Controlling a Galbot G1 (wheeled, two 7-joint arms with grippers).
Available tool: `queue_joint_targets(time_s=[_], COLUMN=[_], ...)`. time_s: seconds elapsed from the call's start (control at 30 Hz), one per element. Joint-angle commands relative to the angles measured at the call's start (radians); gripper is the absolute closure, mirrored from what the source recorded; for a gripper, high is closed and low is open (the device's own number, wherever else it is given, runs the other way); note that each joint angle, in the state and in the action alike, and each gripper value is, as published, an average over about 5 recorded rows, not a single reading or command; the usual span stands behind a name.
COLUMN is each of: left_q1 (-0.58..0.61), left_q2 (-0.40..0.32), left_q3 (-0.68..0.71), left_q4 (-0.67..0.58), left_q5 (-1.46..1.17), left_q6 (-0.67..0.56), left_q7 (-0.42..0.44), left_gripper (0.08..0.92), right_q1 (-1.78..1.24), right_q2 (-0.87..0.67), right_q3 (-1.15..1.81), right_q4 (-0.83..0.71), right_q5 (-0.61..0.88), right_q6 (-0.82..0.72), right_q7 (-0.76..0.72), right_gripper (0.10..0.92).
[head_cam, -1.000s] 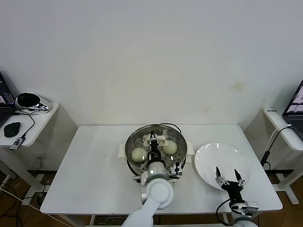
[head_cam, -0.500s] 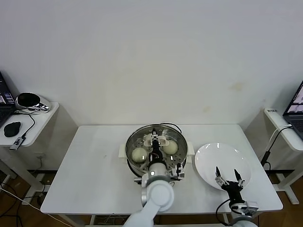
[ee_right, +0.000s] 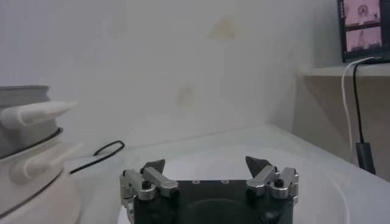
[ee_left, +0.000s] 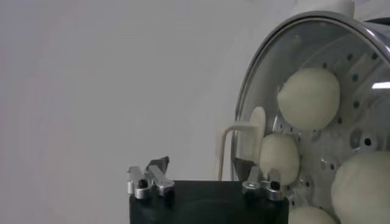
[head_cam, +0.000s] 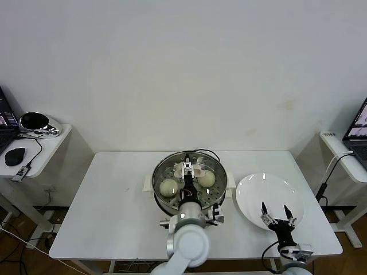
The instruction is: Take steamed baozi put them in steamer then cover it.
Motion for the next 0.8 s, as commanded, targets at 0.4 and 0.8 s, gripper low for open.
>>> queue_joint_targets(time_s=[0.4, 0.8], left_q1=[0.156, 0.41], left_q2=[0.121, 0.168], left_q3=[-0.086, -0.608], left_q4=[-0.384, -0.458], left_q5=[-0.243, -1.302], left_q6=[-0.017, -0.436], left_q7=[-0.142, -0.48], left_gripper=[0.177, 0.177], right_q1=[-0.034, -0.159], right_q2=[-0.011, -0.039], right_q3=[-0.003, -0.064], right_q4=[0.039, 0.136], right_q5=[-0.014, -0.105], right_q6=[-0.01, 0.018], right_q7=[-0.006, -0.013], right_gripper=[0.203, 0.203])
